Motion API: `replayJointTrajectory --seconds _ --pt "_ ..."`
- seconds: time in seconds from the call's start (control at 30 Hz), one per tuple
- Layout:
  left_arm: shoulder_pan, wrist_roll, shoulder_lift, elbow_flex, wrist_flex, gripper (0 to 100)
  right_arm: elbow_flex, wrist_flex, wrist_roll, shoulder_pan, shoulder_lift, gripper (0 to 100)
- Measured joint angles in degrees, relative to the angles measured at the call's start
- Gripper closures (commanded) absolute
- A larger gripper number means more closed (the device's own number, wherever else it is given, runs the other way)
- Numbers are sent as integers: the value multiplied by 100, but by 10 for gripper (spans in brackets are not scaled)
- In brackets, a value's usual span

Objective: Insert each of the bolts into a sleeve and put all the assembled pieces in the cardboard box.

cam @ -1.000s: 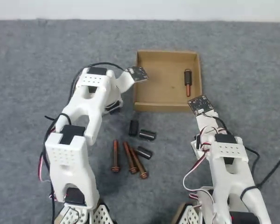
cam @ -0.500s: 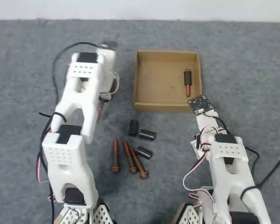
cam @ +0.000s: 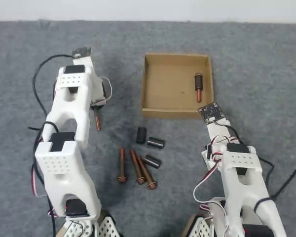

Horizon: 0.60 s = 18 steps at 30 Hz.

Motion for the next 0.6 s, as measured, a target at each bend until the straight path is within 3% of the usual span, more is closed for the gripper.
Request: replayJointTrajectory --seconds 0.2,0.4,0.6 --pt "9 9 -316 888 -791 991 0 0 0 0 0 991" --pt "141 -158 -1679 2831 -2031 988 0 0 0 0 0 991" --pt "132 -149 -2171 3490 -2242 989 0 0 0 0 0 991"
